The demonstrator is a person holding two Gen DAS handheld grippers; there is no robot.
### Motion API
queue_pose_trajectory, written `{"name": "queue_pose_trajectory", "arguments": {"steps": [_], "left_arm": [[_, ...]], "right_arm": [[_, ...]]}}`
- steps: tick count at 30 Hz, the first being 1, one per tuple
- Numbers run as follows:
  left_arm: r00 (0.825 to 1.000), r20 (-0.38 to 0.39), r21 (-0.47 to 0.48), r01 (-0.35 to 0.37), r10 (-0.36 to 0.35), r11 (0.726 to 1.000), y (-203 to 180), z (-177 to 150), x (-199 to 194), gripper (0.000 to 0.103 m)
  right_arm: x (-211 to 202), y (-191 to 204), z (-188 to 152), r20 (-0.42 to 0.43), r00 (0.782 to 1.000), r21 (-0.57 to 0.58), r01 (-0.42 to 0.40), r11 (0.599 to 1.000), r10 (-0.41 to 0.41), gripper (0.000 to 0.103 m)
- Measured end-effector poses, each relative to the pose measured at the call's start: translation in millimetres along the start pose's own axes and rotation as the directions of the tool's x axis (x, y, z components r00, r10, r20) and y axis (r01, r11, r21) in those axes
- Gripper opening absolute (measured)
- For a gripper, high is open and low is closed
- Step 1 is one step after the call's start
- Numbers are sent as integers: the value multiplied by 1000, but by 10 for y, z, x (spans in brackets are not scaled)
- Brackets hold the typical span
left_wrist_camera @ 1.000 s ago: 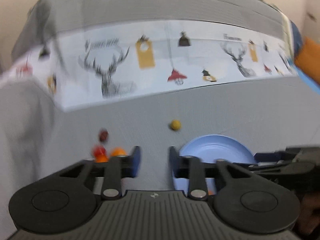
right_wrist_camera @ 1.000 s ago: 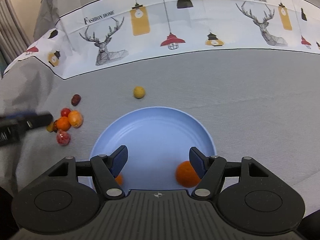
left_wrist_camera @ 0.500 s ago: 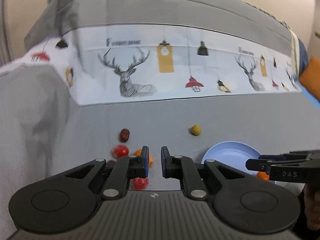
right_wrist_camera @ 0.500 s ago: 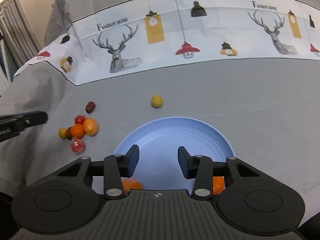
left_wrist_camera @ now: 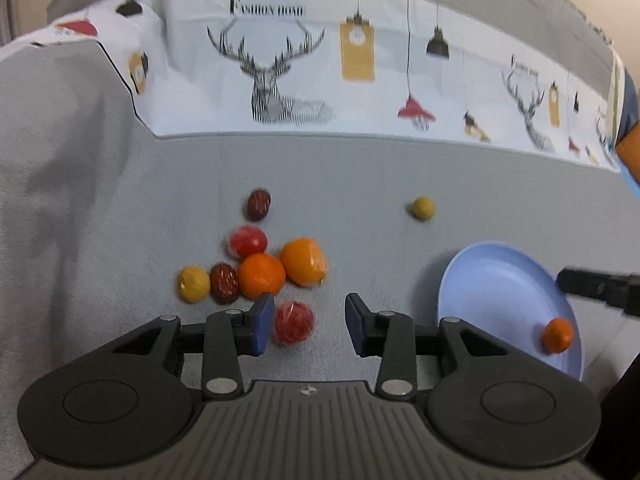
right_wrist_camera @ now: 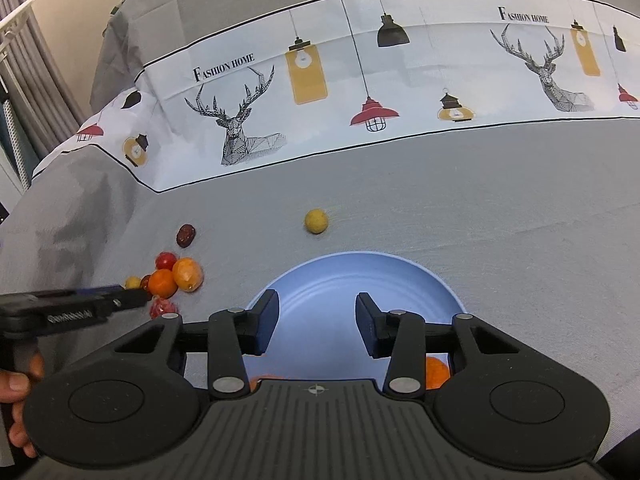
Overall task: Organize fruits
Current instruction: 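Grasp the bagged red fruit with the left tool while the right tool grasps the small yellow fruit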
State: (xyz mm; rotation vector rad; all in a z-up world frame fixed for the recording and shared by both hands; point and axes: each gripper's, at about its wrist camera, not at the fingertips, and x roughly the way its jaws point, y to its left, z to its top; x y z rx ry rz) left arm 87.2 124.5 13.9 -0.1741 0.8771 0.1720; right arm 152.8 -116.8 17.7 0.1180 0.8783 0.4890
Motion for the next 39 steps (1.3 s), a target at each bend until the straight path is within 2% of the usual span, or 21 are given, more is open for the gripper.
{"name": "queue_pose_trajectory", "arguments": {"steps": [5, 7, 10, 15, 20, 26, 27, 29, 31, 32, 35, 39], "left_arm": [[999, -48, -20, -17, 16, 1000, 45, -17, 118, 43], [999, -52, -21, -13, 12, 1000, 53, -24, 126, 43], [999, -52, -15, -11, 11, 1000, 50, -31, 128, 43], [999, -53, -30, -5, 4, 1000, 63, -21, 135, 43], [997, -83, -42, 4, -8, 999, 86, 1, 225, 43], [995, -102, -31, 7, -10, 999, 58, 9, 302, 43], [995, -104, -26, 8, -11, 1000, 47, 11, 315, 43], [995, -101, -19, 0, -2, 1000, 31, 13, 332, 42], [995, -97, -13, -5, 4, 1000, 15, 15, 344, 36], [995, -98, -9, -6, 5, 1000, 7, 14, 350, 28], [996, -86, -1, 2, -2, 1000, -16, 0, 312, 28], [999, -37, -8, 9, -9, 1000, -13, -6, 196, 28]], "right_arm": [[212, 29, 342, -10, 1000, -33, -21, 999, 20, 50], [410, 76, 541, -3, 1000, -62, -22, 998, 21, 54], [775, 129, 720, -13, 1000, -106, 2, 994, -4, 55], [1288, 95, 760, -82, 996, -93, 19, 996, -27, 55], [1554, 230, 768, -86, 995, -176, 32, 984, -48, 58], [1805, 215, 804, -122, 986, -183, 87, 979, -111, 57], [1829, 222, 798, -128, 985, -190, 88, 978, -114, 56], [1871, 241, 781, -135, 984, -206, 87, 975, -116, 46], [1901, 245, 763, -143, 984, -216, 74, 974, -106, 29], [1908, 246, 760, -147, 984, -217, 64, 974, -98, 27], [1878, 276, 745, -136, 986, -246, 58, 967, -94, 27], [1688, 325, 766, -106, 993, -256, 18, 966, -47, 26]]}}
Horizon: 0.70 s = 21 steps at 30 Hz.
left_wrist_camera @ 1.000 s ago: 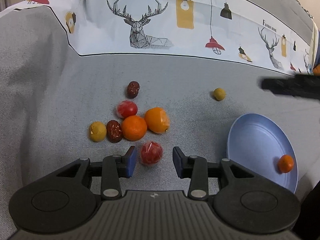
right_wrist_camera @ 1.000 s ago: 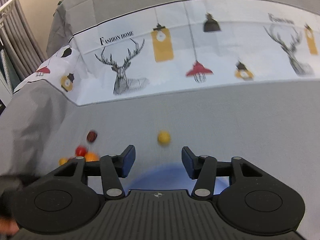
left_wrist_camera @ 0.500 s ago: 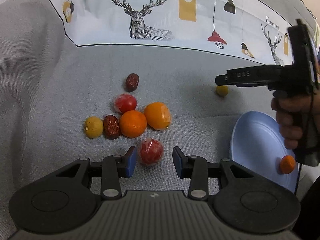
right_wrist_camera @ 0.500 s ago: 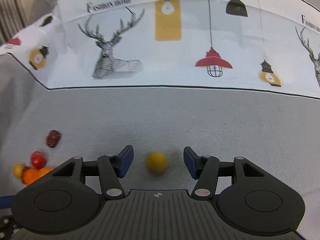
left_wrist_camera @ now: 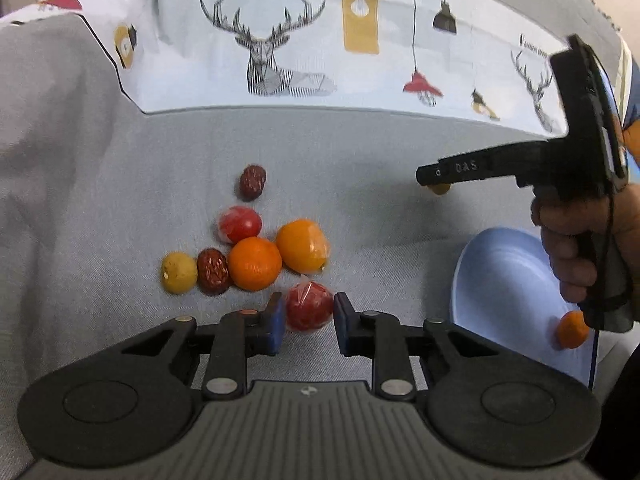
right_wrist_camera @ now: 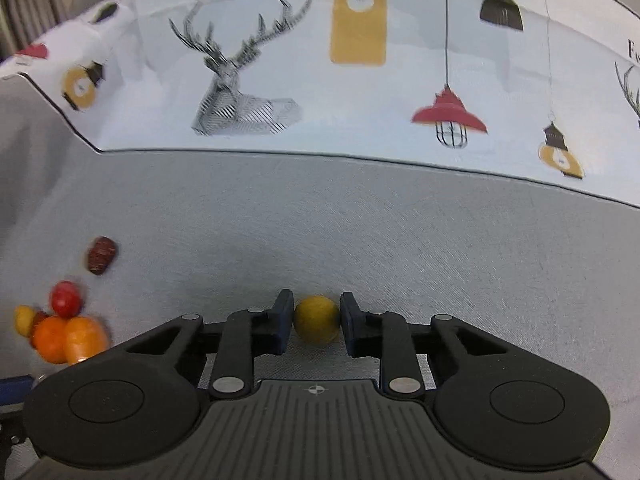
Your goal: Organize fruits
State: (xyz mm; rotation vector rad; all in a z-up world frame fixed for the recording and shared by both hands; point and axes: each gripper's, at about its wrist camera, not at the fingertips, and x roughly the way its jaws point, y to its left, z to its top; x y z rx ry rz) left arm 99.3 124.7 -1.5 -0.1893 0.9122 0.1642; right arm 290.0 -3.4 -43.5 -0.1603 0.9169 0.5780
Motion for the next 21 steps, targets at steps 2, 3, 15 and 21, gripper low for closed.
{"name": "queue_pose_trajectory", "arguments": {"steps": [2, 3, 15, 21], "left_arm": [[999, 29, -12, 13, -12, 1000, 14, -13, -86, 28], [999, 44, -17, 23, -23, 1000, 17, -21, -131, 28], [985, 145, 34, 85, -89, 996, -209, -199, -587, 28], [980, 169, 82, 89, -102, 993, -385, -327, -727, 26]], "right_arm": [[-171, 19, 7, 29, 999, -17, -17, 1000, 17, 26], [-266, 22, 17, 43, 999, -20, -21, 1000, 22, 26], [-1599, -75, -569, 145, 987, 33, -79, 996, 73, 27], [-1965, -140, -1156, 153, 985, 76, -86, 993, 74, 27]]}}
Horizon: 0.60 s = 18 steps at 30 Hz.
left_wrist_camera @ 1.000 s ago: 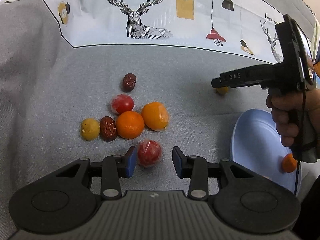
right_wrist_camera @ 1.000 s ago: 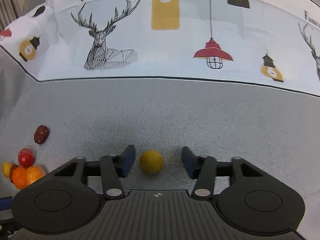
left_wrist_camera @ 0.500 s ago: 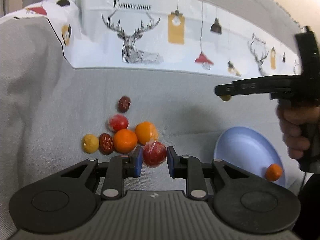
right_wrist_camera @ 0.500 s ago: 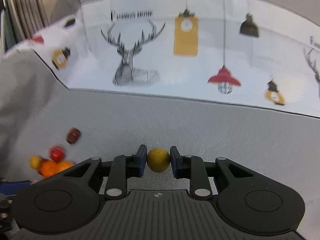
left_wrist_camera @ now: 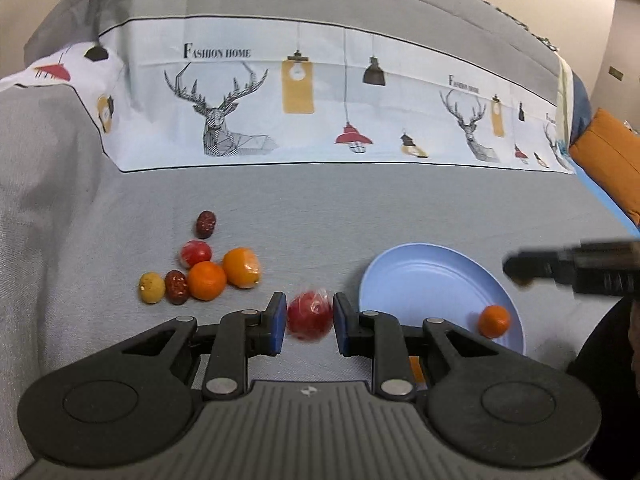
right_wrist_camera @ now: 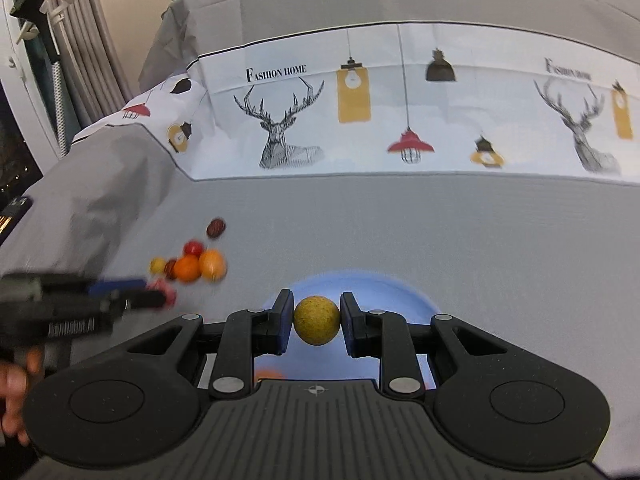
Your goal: Organize fruits
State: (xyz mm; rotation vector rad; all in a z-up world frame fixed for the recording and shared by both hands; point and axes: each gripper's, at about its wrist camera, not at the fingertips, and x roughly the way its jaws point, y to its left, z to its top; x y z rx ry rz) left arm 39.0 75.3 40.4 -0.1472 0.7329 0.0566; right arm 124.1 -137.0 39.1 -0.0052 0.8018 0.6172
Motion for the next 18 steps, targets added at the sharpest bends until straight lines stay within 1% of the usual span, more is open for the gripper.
{"name": "queue_pose_trajectory", "arguments": {"steps": [1, 2, 5, 7, 9, 11, 13, 14, 15, 18], "left_arm": [[1000, 1, 3, 0, 0, 1000, -17, -12, -11, 25], [1000, 3, 5, 0, 0, 1000, -34, -24, -23, 19], [1000, 17, 7, -4, 4, 1000, -69, -50, -52, 18], [1000, 23, 3, -11, 11, 1000, -66, -54, -61, 17], [1000, 11, -25, -15, 15, 1000, -27, -39, -41, 17], [1000, -24, -71, -8, 6, 997, 44, -27, 11, 18], [997, -77, -106, -10, 2, 994, 118, -16, 94, 20], [993, -119, -115, -10, -4, 993, 143, -12, 155, 25], [986, -164, -114, -8, -11, 993, 151, -12, 218, 33], [963, -264, -89, 29, -51, 996, 113, -49, 340, 46]], "right_arm": [[-44, -18, -59, 2, 1000, 12, -6, 1000, 6, 27], [-87, -30, -97, 11, 1000, 17, -14, 1000, 14, 27], [-150, -69, -176, 37, 999, -6, -12, 1000, 12, 27], [-140, -151, -203, 32, 999, 18, 0, 1000, 0, 27], [-126, -214, -220, 25, 1000, 43, 4, 999, -5, 27], [-129, -228, -240, 29, 1000, 47, 3, 999, -5, 27], [-126, -216, -269, 34, 999, 37, -2, 999, 1, 27], [-123, -214, -288, 34, 999, 31, -5, 1000, 4, 27], [-113, -210, -298, 32, 999, 25, -5, 1000, 4, 27], [-81, -226, -301, 27, 1000, 27, -4, 1000, 4, 27]]}}
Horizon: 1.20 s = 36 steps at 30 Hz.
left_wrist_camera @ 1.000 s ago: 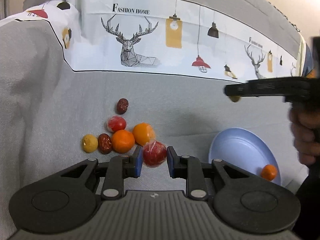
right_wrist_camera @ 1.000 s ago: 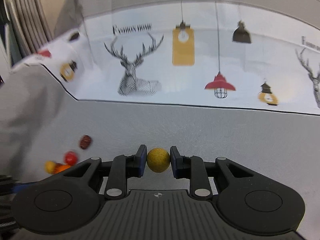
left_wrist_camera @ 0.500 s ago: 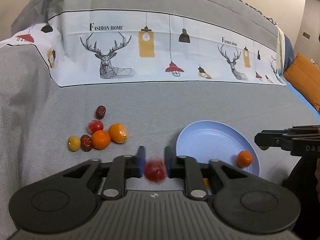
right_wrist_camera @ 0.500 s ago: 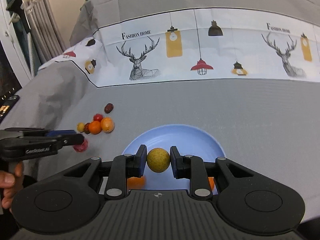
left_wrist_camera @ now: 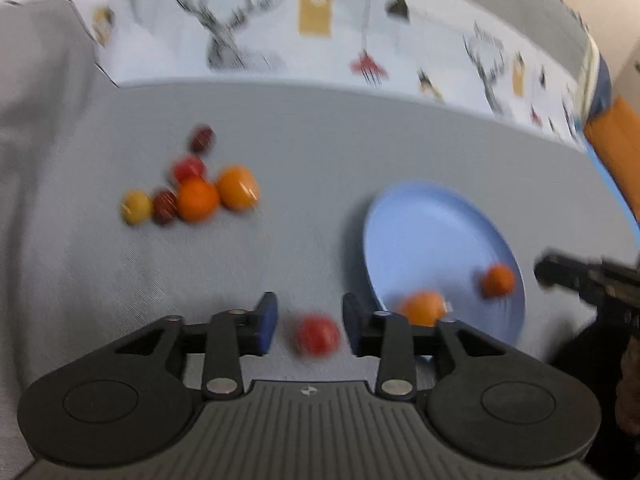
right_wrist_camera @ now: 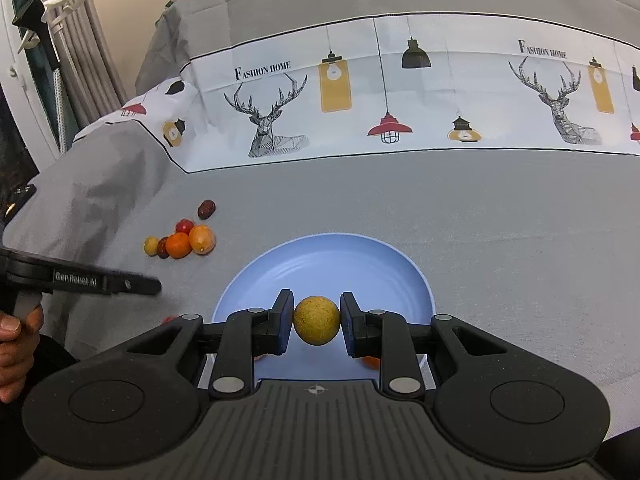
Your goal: Organize fruits
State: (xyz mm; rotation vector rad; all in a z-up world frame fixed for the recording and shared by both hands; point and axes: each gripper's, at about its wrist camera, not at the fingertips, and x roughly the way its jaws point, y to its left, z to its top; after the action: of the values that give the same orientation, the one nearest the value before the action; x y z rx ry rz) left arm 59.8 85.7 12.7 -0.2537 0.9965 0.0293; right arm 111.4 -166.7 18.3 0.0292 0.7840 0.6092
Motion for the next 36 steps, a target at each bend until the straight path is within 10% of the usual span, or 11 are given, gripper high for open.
{"name": "queue_pose_trajectory", "arguments": {"steps": [11, 28, 36], "left_arm": [[993, -70, 149, -81, 92, 986, -259, -22, 310, 48], [998, -45, 274, -34, 48, 961, -495, -25, 560, 33], [998, 34, 188, -54, 48, 981, -347, -8, 364, 32]], "right_arm": [[26, -61, -24, -2, 1000, 14, -3, 1000, 3, 27], [158, -73, -91, -33, 999, 21, 10, 1000, -9, 27], [229, -46, -98, -49, 999, 12, 10, 1000, -10, 27]]}}
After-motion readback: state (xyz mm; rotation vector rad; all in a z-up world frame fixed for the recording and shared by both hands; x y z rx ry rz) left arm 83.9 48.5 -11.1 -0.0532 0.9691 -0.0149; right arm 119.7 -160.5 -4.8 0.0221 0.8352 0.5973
